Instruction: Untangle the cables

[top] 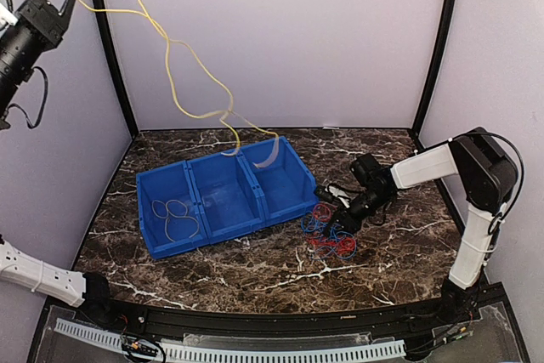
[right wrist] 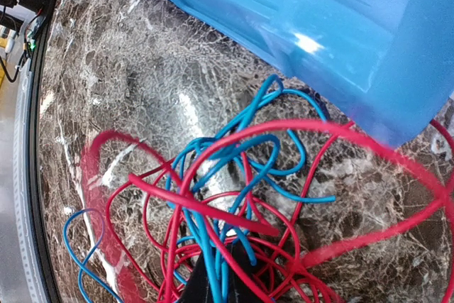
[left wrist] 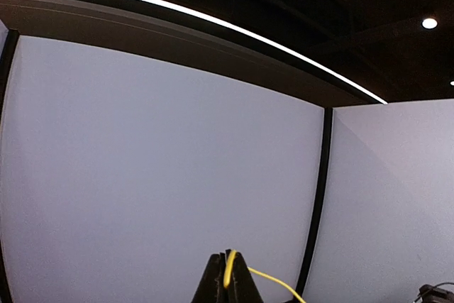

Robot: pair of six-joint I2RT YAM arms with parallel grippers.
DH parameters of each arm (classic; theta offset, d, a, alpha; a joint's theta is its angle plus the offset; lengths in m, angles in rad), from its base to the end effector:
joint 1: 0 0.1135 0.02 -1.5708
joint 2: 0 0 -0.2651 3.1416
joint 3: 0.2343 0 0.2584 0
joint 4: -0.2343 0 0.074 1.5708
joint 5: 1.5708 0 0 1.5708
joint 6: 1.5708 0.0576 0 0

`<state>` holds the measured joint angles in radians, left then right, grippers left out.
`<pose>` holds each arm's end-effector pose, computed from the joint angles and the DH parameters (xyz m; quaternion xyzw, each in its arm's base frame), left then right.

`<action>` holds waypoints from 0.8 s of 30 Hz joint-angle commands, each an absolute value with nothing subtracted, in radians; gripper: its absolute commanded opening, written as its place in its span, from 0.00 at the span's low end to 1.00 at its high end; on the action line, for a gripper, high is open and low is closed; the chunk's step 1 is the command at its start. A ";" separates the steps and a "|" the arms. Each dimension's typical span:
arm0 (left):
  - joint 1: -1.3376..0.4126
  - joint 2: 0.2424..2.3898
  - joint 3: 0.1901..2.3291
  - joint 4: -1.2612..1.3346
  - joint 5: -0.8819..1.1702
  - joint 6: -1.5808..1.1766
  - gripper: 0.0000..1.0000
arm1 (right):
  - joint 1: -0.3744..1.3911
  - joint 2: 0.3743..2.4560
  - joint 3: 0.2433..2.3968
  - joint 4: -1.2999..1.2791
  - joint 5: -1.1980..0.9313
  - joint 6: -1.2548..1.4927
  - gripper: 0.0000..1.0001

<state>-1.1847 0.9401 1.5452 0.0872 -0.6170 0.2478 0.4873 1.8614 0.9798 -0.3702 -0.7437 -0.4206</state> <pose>0.0796 -0.1073 0.5971 0.0588 0.4860 -0.2741 0.8277 0.2809 0.1930 0.1011 -0.4552 0.8014 0.3635 0.1359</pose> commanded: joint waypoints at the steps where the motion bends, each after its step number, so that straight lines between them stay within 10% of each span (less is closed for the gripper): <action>1: -1.183 0.977 1.691 0.063 -0.730 0.358 0.00 | 0.478 1.882 0.985 -0.383 -0.721 -0.417 0.06; 14: -1.183 0.986 1.559 -0.015 -0.965 0.352 0.00 | 0.476 1.841 0.987 -0.395 -0.741 -0.427 0.14; 24: -1.183 0.881 1.382 -0.118 -1.010 0.170 0.00 | 0.473 1.728 1.024 -0.487 -0.761 -0.484 0.55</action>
<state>-1.1847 0.9463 1.4147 -0.0795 -0.9634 0.2657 0.4828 1.8141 0.9863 -0.4297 -0.7544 -0.4473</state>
